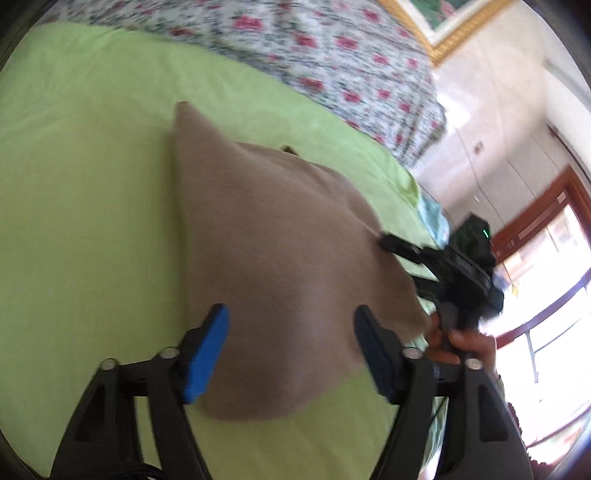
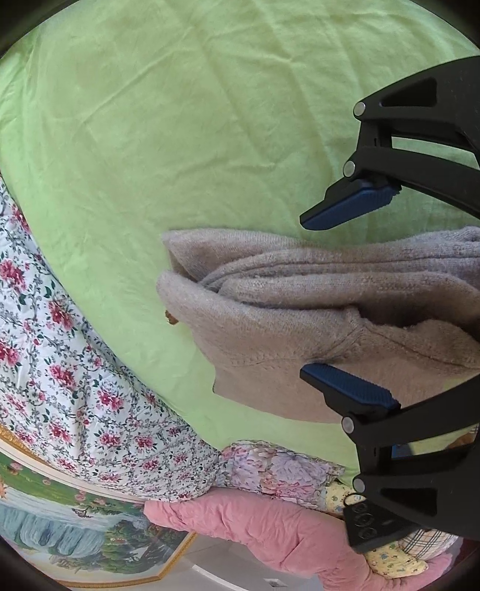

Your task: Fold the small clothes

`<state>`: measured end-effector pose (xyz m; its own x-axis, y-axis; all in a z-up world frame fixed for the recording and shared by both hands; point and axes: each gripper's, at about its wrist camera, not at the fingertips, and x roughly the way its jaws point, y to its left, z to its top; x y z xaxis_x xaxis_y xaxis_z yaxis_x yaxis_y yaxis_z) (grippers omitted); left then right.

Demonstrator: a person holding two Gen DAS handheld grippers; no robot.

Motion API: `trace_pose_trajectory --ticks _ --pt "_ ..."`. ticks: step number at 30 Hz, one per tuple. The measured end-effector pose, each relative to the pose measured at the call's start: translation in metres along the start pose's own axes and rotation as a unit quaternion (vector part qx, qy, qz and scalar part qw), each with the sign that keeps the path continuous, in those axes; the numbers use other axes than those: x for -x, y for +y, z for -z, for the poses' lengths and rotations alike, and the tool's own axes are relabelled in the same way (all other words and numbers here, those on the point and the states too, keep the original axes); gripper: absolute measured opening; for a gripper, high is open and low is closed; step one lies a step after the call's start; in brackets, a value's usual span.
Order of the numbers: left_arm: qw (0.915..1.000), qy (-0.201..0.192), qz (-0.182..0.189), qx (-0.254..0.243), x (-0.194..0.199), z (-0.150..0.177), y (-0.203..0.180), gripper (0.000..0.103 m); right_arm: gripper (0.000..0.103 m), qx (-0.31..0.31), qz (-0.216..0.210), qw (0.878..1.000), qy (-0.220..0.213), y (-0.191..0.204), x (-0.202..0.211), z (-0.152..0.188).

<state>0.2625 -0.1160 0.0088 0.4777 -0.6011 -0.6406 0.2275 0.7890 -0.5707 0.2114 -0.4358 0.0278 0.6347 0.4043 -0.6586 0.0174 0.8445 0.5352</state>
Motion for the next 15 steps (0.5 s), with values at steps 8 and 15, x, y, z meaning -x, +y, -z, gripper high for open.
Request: trace_pose_trajectory --ticks 8,15 --pt "0.9945 0.036 0.027 0.094 -0.042 -0.031 0.054 0.080 0.077 -0.013 -0.030 0.999 0.026 -0.009 -0.021 -0.006" --pt "0.9931 0.052 0.060 0.087 -0.074 -0.040 0.066 0.059 0.063 -0.023 -0.039 0.997 0.060 -0.006 -0.039 -0.009"
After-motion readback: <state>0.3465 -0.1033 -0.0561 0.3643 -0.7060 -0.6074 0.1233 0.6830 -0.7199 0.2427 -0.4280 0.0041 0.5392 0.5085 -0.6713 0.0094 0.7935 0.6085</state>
